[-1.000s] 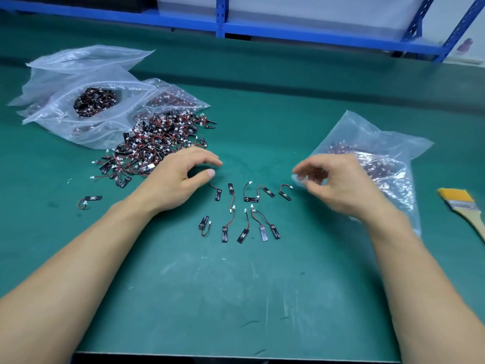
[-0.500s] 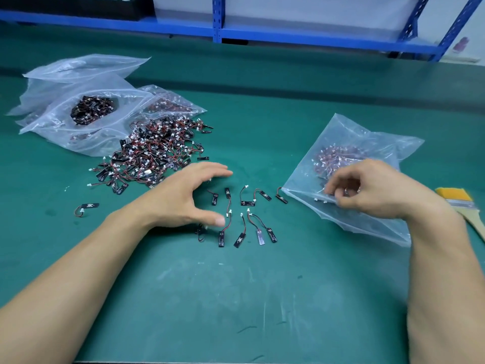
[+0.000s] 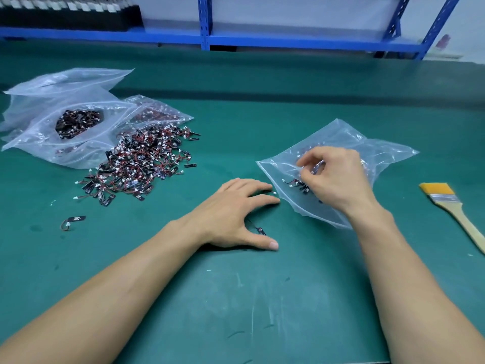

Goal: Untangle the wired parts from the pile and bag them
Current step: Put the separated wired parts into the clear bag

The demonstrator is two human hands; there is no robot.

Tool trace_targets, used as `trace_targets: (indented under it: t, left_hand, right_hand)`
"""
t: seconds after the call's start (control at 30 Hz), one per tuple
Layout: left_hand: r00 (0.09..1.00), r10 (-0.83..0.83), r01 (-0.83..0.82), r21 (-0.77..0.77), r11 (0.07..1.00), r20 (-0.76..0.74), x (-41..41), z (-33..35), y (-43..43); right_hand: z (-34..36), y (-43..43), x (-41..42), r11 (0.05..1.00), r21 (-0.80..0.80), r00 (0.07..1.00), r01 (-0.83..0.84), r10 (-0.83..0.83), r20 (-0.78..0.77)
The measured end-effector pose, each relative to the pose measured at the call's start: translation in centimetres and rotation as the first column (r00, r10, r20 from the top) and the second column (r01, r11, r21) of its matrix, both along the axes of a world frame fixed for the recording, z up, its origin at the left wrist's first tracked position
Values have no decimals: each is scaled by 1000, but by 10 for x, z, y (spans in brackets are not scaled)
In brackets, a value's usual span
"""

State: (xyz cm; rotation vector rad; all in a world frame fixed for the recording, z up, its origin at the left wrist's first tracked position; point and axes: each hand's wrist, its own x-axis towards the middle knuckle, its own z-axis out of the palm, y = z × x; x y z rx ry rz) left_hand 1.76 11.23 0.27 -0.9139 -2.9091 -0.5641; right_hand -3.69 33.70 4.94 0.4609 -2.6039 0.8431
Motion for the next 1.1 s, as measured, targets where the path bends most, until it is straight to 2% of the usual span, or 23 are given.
trace_targets:
  t: [0.13,0.27,0.33,0.43,0.5,0.57,0.83,1.1]
  left_hand:
    - [999,30,-18,258,966,-40,0,2,-6]
    - [995,86,-55,413,909,-57,2,7,-21]
    - [993,106,-79,378,922,-49,2,9,-35]
    - [993,116,-116,134,984,4,5,9,-49]
    - [995,97,-97,-38,995,-20,8,6,-41]
    - [994,78,-86,-105,991,-77,8,2,-29]
    - [989,125,-120,69,990,-74,6,4,-22]
    - [982,156,-149,65,987,-110,2,8,-19]
  right_hand:
    - [-2,0,0,1000,-9,1000,-19,19,-2]
    - [-2,2,0,999,-20,1000,-28,28,-6]
    - [-3,3,-1,999,-25,999,-32,32,2]
    - [-4,4,-2,999,-32,1000,-32,31,-1]
    - [-4,4,-2,999,-33,999,-34,34,-1]
    - [-5,4,-2,999,-32,999,-34,34,0]
    - [-2,7,-3,999,-34,999,-25,26,25]
    - [-1,8,-3,999,-17,997,-46,47,60]
